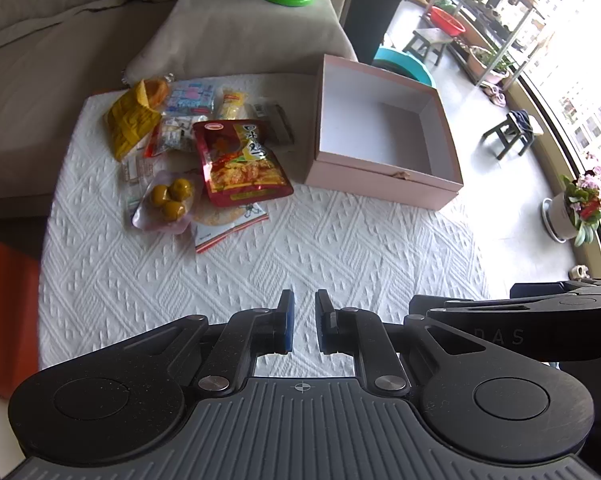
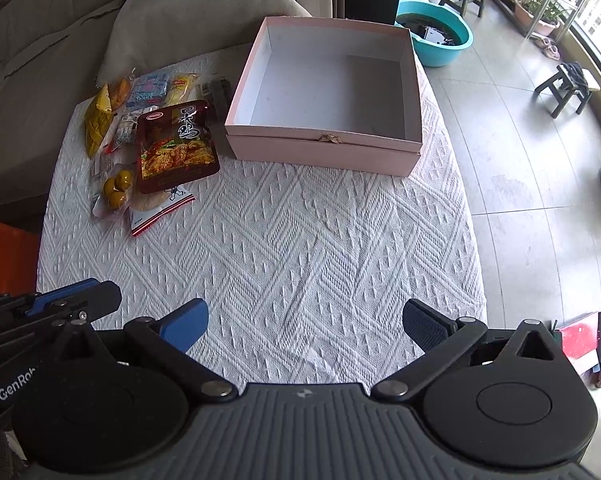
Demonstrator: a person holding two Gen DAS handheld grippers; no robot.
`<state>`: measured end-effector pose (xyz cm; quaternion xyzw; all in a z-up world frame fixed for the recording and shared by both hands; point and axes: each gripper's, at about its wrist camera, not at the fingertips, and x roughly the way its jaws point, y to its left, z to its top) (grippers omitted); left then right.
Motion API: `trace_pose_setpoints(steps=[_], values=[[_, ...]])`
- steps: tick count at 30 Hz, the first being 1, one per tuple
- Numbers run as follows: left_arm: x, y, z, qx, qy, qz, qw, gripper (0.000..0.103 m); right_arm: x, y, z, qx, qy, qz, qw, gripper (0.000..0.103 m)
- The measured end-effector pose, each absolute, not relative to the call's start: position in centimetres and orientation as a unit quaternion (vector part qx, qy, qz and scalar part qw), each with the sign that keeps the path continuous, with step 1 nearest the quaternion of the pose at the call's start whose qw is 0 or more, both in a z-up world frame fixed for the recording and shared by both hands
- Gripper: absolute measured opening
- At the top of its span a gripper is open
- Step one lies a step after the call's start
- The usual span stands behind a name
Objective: Organize snacks
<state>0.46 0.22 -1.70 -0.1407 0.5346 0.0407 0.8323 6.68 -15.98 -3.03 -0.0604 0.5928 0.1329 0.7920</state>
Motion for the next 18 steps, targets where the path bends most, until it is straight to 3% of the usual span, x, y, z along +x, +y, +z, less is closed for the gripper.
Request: trace_pose_setpoints(steps=[18], values=[[0.66, 0.20, -2.23, -0.144, 0.541, 0.042, 0.828, 0.015, 6.93, -16.12, -3.43, -0.060, 0.598, 0.132, 0.788, 0.103]])
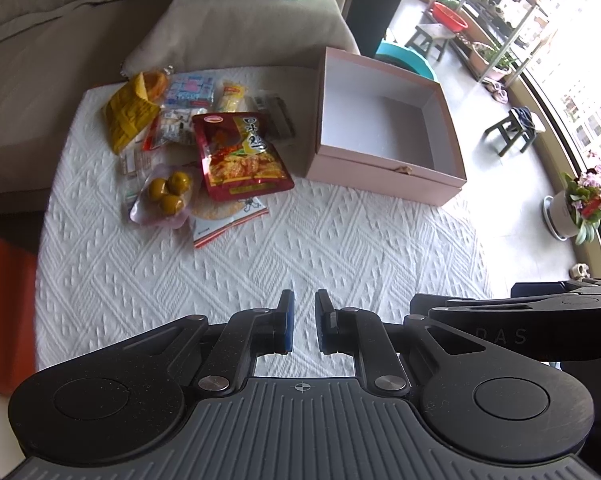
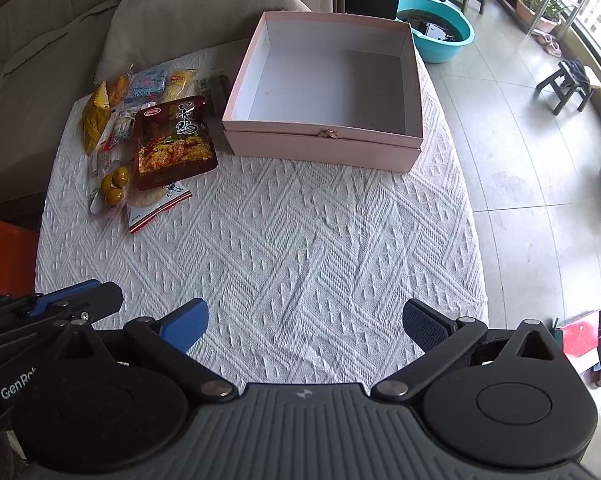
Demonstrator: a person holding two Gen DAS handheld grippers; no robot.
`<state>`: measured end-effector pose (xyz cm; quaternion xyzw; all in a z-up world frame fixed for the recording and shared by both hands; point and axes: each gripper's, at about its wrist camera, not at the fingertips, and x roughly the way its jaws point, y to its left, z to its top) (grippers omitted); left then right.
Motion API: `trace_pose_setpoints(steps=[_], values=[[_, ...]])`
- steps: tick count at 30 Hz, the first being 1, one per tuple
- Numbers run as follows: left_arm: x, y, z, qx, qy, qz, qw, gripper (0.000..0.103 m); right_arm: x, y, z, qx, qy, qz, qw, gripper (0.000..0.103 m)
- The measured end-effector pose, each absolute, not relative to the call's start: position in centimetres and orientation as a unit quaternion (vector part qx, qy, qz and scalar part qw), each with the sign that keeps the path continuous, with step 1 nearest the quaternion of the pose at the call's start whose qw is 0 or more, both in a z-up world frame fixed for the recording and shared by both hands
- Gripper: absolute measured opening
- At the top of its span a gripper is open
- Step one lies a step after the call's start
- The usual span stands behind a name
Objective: Organize snacks
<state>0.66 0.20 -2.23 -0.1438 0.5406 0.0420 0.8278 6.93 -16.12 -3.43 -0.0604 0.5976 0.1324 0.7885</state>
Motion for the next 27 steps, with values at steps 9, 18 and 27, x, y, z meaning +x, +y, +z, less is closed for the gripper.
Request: trace_pose_setpoints(steps=[9, 18, 27], values=[[1.1, 0.4, -2.3, -0.144, 0.543, 0.042, 0.826, 0.015, 7.3, -15.9, -3.6, -0.061, 0.600, 0.131, 0.787, 0.103], [2.0, 1.7, -3.1, -0.145, 0.553, 0.045, 0.819, 0.015, 7.9, -15.3, -4.1, -0.059, 0.603, 0.121, 0.786, 0.103], [3.9, 9.0, -6.9, -0.233, 0.516, 0.015, 0.824, 0.015, 8.4, -12.7, -6.0, -0.037, 0.586, 0.137, 0.798, 0.103]])
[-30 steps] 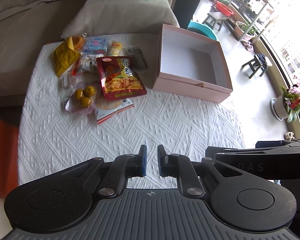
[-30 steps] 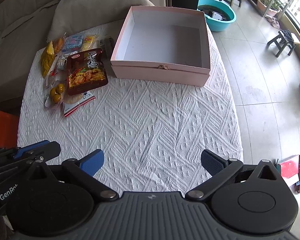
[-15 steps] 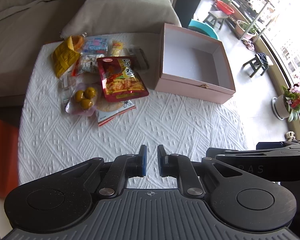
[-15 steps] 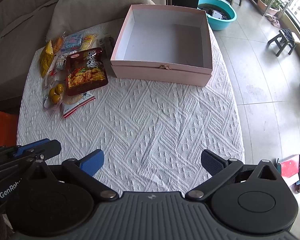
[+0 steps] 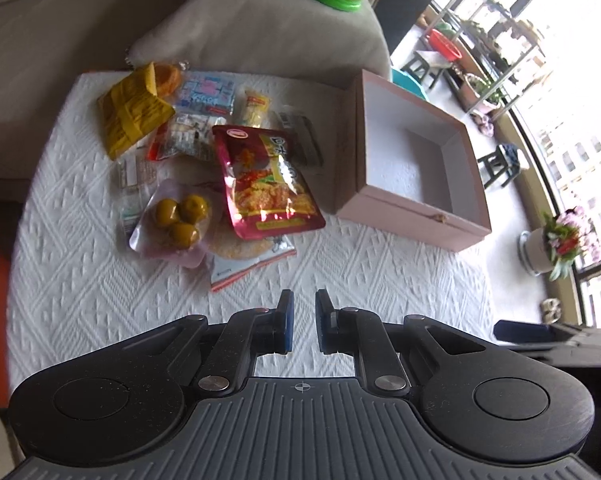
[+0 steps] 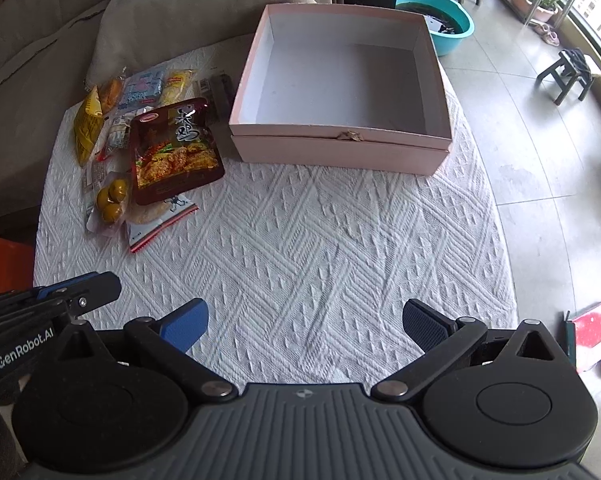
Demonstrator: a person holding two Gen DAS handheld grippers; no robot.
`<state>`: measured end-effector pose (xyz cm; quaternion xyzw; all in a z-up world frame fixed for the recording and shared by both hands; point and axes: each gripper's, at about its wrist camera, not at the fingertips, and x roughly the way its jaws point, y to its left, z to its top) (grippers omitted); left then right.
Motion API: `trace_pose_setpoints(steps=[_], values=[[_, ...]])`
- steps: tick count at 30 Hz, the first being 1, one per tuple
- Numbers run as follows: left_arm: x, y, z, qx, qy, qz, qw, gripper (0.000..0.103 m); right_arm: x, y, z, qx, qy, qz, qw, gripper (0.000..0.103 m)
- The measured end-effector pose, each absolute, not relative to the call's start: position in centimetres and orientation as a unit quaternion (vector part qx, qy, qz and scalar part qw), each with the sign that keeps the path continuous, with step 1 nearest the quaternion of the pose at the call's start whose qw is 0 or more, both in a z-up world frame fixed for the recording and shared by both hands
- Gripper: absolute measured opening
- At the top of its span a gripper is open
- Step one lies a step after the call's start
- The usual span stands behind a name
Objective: Organize snacks
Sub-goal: 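Reach the right tool into the snack pile and grasp the wrapped mooncake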
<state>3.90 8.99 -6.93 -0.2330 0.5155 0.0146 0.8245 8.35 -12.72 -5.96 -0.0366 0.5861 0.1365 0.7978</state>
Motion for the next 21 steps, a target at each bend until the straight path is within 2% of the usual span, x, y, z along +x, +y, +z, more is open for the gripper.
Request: trace_pose_setpoints(steps=[2, 8, 13, 16, 21], values=[[4.8, 11.9, -7.7, -0.241, 0.510, 0.031, 0.825, 0.016, 8.3, -10.9, -6.4, -0.046, 0.565, 0.158, 0.809, 0.103], [6.9, 21.4, -10.2, -0.169, 0.456, 0.112, 0.866, 0.018, 8.7, -4.3, -9.5, -0.088, 0.534, 0.215, 0.813, 0.103], [9.8, 28.4, -12.8, -0.171, 0.398, 0.142, 0.890, 0.018, 8.5, -0.5, -14.0, -0.105, 0.473, 0.147, 0.862, 0.103], [11.9, 30.4, -14.7, -0.177, 0.347, 0.136, 0.911, 0.017, 7.8, 0.9, -16.2, -0.117, 0.431, 0.089, 0.890, 0.103], [14.3, 29.8, -18.1, -0.164, 0.321, 0.110, 0.926, 0.015, 5.8, 0.9, -18.4, -0.040, 0.341, 0.062, 0.937, 0.103]])
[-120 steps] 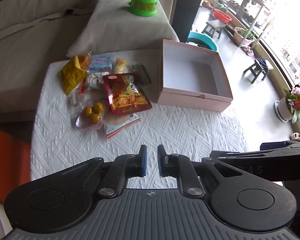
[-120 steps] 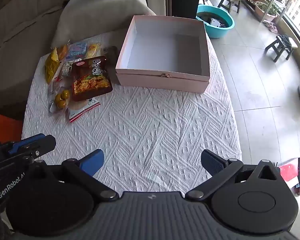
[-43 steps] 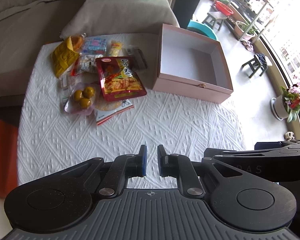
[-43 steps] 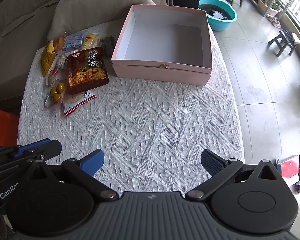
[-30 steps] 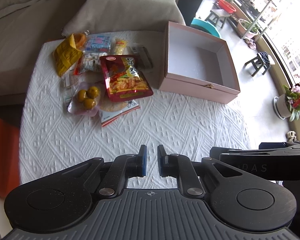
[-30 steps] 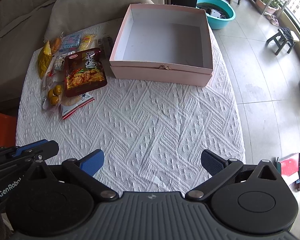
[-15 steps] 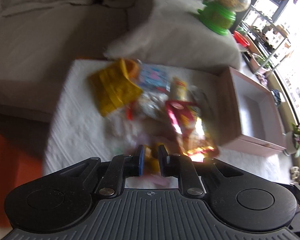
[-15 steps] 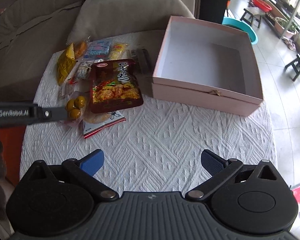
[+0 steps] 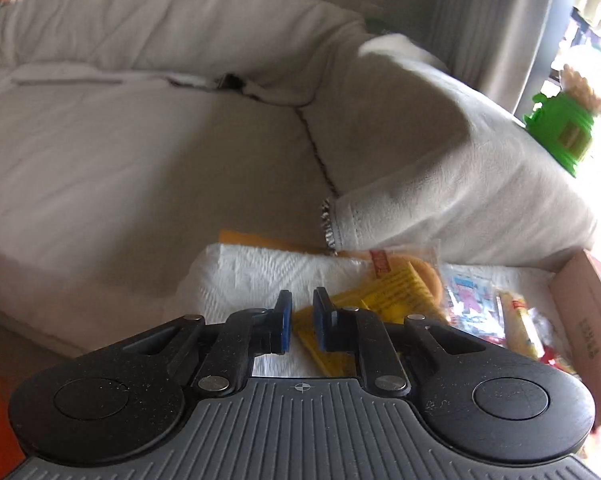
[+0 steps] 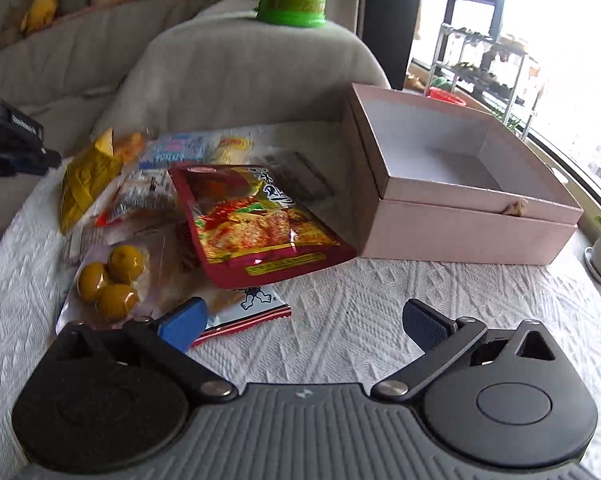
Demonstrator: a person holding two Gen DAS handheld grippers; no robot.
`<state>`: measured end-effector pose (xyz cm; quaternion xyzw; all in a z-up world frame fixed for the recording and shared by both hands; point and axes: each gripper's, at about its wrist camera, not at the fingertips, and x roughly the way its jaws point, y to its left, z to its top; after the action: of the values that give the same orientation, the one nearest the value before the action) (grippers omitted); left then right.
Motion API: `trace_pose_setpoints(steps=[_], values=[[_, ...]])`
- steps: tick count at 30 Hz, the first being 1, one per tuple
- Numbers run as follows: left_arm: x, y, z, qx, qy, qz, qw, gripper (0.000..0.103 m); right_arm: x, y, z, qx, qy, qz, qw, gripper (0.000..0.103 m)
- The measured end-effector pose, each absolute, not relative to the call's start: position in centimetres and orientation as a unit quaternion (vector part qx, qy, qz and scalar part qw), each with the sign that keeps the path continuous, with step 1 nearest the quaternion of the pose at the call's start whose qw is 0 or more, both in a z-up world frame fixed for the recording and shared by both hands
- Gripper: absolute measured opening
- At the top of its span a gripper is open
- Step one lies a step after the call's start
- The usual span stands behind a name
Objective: Organize snacks
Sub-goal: 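Reach the right tool into the snack pile and grasp the wrapped mooncake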
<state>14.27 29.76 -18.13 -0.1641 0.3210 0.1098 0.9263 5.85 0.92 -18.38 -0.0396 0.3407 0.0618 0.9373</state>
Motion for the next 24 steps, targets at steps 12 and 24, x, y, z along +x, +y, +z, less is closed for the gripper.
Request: trace_pose_setpoints(steps=[12, 24], values=[[18.6, 32.1, -19.4, -0.180, 0.300, 0.089, 0.932, 0.015, 9.7, 3.0, -19.7, 0.000, 0.291, 0.056, 0.955, 0.103], [16.7, 34.2, -13.0, -0.253, 0.437, 0.003, 0.863, 0.016, 12.0, 5.0, -14.3, -0.041, 0.369, 0.123, 0.920, 0.103]])
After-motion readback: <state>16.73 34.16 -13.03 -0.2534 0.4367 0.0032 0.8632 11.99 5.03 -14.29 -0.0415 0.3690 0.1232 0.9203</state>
